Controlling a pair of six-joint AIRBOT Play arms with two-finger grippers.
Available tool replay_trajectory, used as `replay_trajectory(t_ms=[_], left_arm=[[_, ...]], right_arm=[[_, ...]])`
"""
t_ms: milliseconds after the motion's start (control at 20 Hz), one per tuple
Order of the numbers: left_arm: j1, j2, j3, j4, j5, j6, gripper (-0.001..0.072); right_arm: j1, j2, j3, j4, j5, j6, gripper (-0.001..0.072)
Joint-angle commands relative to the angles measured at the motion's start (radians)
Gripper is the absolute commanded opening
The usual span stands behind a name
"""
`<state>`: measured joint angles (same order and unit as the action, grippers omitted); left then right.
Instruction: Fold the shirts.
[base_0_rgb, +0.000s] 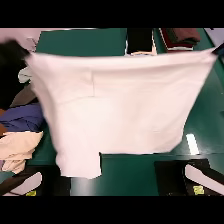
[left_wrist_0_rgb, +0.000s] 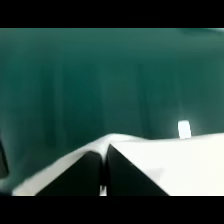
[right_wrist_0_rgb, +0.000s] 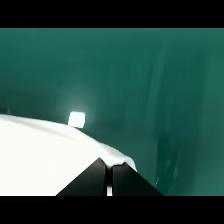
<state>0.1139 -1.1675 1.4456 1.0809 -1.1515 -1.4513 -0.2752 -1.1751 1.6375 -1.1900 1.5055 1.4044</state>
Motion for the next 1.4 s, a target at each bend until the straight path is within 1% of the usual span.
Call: replay_trajectory(t_ms=[0,100,250,350,450,500,550,650,900,1050,1100,1150,1200,1250,1350], left_arm=[[0.000,-0.225,-0.094,-0.092,0.065,0.107,0.0024],[0.000,-0.333,-0.084,-0.170,0.130,0.151,0.0024],[0.000,-0.425,-0.022,-0.180,0.184,0.151,0.0024],[0.000,-0.432,0.021,-0.152,0.167,0.151,0.0025],[0.001,-0.431,0.062,-0.074,0.078,0.150,0.0025],[0.001,-0.431,0.068,-0.029,0.023,0.148,0.0025],[0.001,-0.431,0.064,-0.002,-0.037,0.141,0.0025],[0.000,-0.431,0.019,0.004,-0.084,0.141,0.0025],[0.000,-0.431,-0.130,-0.001,-0.072,0.143,0.0025],[0.000,-0.431,-0.168,-0.003,-0.072,0.143,0.0026],[0.000,-0.430,-0.168,-0.003,-0.072,0.141,0.0078],[0.000,-0.427,-0.168,-0.003,-0.071,0.139,0.0393],[0.000,-0.423,-0.168,-0.002,-0.071,0.115,0.0536],[0.001,-0.414,-0.166,-0.002,-0.073,0.093,0.0538],[0.007,-0.355,-0.163,0.029,-0.082,0.089,0.0538]], right_arm=[[0.044,-0.177,-0.139,-0.037,-0.093,-0.003,0.0013],[0.071,-0.296,-0.142,-0.032,-0.173,-0.002,0.0013],[0.100,-0.430,-0.037,-0.032,-0.219,0.002,0.0013],[0.105,-0.470,0.056,-0.033,-0.212,0.001,0.0013],[0.101,-0.471,0.114,-0.042,-0.183,0.000,0.0013],[0.091,-0.468,0.127,-0.042,-0.146,-0.018,0.0013],[0.078,-0.457,0.115,-0.045,-0.114,-0.035,0.0013],[0.056,-0.422,0.033,-0.045,-0.100,-0.037,0.0013],[0.028,-0.320,-0.276,-0.042,-0.210,-0.037,0.0014],[0.031,-0.309,-0.364,-0.030,-0.242,-0.035,0.0016],[0.031,-0.309,-0.380,-0.014,-0.243,-0.033,0.0067],[0.030,-0.309,-0.388,0.008,-0.252,-0.032,0.0305],[0.027,-0.309,-0.383,0.035,-0.256,-0.033,0.0438],[0.024,-0.308,-0.367,0.058,-0.248,-0.033,0.0438],[0.024,-0.282,-0.350,0.051,-0.210,-0.045,0.0438]])
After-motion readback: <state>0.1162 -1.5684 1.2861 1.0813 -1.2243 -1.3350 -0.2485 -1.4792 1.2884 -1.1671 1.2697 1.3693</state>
